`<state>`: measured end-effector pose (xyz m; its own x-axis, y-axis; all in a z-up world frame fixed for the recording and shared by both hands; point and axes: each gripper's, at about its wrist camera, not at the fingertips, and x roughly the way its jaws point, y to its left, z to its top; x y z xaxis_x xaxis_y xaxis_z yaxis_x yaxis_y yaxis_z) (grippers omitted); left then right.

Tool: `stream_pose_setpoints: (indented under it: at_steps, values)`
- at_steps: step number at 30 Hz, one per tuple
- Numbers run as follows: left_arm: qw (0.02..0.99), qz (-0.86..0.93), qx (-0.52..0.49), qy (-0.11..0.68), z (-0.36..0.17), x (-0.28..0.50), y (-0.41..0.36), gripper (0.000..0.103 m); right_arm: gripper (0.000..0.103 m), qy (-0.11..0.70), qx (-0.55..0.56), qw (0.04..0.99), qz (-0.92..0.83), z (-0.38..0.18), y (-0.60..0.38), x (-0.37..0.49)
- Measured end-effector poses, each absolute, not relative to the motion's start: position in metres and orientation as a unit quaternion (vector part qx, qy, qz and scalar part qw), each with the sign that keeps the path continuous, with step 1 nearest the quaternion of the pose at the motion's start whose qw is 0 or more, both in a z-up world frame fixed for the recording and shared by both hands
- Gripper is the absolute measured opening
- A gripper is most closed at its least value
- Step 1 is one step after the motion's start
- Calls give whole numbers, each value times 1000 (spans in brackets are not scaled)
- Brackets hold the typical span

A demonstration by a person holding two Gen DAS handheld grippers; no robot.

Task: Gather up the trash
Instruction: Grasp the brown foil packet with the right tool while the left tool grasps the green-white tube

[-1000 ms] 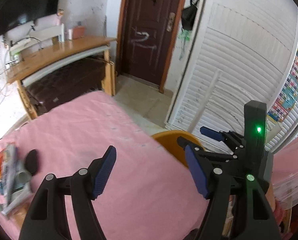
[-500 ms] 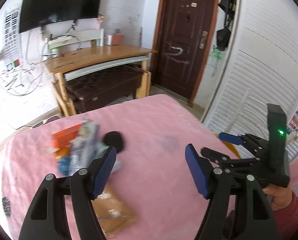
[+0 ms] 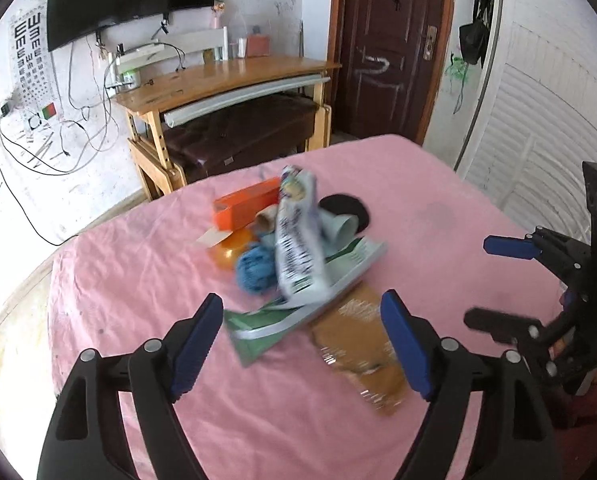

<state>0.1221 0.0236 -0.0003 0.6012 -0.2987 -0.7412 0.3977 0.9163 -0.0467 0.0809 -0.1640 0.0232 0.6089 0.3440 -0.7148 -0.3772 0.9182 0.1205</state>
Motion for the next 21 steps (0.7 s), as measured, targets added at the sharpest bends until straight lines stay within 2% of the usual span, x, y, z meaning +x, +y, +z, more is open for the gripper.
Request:
stream_pose_setpoints:
  at_steps: [9,21]
  values:
    - [886,-218,46,406,-19,140,45,76,95,417,-51,875,240,12,-113,78]
    - [900,-233,29,366,-21,137,49,76,96,435,-72,865,240,-1,-75,94]
